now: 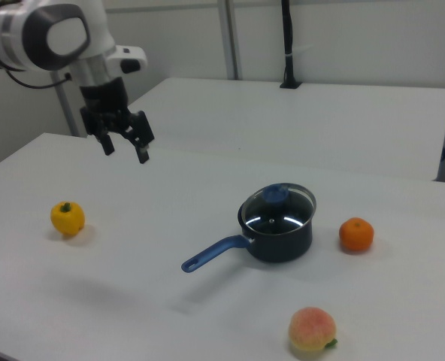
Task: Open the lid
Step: 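Move the gripper over the saucepan toward the lid's blue knob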
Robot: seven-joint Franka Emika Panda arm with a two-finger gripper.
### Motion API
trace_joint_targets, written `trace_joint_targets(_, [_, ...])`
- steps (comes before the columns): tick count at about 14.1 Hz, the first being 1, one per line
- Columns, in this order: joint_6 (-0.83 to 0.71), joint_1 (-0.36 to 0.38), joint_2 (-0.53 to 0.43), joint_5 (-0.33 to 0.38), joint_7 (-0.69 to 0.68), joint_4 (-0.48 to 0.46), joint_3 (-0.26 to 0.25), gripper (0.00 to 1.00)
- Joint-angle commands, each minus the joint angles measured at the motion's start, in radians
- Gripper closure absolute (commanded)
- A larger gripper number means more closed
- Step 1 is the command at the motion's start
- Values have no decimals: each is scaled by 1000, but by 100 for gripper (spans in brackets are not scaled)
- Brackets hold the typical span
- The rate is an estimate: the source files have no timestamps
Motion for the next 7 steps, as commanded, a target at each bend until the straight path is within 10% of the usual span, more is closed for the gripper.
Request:
trace_joint_targets(1, [-4,-21,111,-11,-15,105,-52,0])
trace_joint_targets(7, [7,-117,326,-12,50,343,-121,0])
